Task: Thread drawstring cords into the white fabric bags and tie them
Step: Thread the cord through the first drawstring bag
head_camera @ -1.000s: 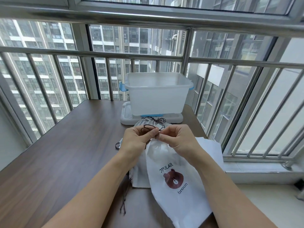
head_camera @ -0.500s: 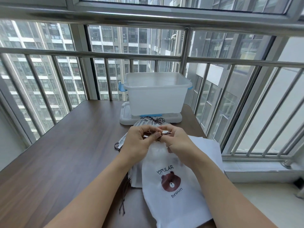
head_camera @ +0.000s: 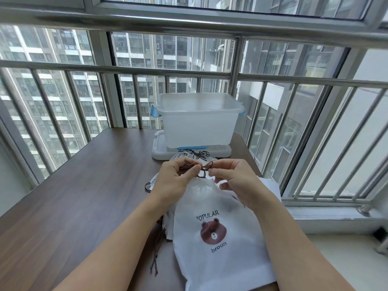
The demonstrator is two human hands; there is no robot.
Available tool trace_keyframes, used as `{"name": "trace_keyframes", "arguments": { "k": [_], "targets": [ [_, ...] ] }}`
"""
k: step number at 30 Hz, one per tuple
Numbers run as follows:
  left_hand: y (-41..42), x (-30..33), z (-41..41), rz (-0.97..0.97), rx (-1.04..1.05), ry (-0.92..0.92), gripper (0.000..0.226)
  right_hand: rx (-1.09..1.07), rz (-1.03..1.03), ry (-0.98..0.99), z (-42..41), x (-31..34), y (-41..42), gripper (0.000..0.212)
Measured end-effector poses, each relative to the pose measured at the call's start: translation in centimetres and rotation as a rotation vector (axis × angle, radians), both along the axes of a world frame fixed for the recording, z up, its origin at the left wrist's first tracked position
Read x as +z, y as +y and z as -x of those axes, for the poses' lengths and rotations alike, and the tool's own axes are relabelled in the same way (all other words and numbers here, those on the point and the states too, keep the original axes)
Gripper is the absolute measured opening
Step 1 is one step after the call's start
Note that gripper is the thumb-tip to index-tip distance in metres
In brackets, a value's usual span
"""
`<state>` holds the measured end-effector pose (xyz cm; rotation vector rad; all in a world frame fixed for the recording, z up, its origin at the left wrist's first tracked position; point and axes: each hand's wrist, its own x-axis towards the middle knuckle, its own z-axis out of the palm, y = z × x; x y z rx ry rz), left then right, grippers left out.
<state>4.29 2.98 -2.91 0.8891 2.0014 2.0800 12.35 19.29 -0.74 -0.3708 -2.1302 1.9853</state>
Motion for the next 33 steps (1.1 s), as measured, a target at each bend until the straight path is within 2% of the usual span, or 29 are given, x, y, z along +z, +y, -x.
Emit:
{"name": "trace_keyframes", "arguments": {
  "k": [2, 5, 11, 16, 18, 22, 29, 33],
  "targets": [
    [0.1, 0.0, -0.2, -0.003, -0.025, -0.038, 0.012, -0.01, -0.12, -0.001, 0.0, -0.1, -0.1, 0.016],
    [0.3, -0.1, -0.3, -0.003, -0.05, -0.077, 0.01, 0.01, -0.171, -0.015, -0.1, -0.1, -0.2, 0.021],
    [0.3, -0.2, -0.1, 0.003, -0.051, -0.08, 0.009, -0.006, -0.144, 0.099, -0.3, 0.2, 0.1, 0.013],
    [0.3, -0.3, -0.1, 0.027, -0.055, -0.041, 0.013, 0.077, -0.004, 0.133, 0.0, 0.1, 0.2, 0.005],
    [0.3, -0.2, -0.2, 0.023, -0.066, -0.035, 0.011, 0.156, 0.031, 0.134, 0.0, 0.0, 0.0, 0.01],
    [0.1, -0.3, -0.2, -0.028, -0.056, -0.128, 0.009, 0.233, -0.053, 0.101, -0.2, 0.0, -0.1, 0.021],
    [0.0, -0.1, -0.2, -0.099, -0.078, -0.271, 0.007, 0.121, -0.116, 0.164, 0.1, -0.4, -0.7, 0.005],
    [-0.1, -0.1, -0.2, -0.072, -0.084, -0.254, 0.008, 0.009, -0.128, 0.191, 0.4, -0.6, -1.0, 0.019]
  ]
}}
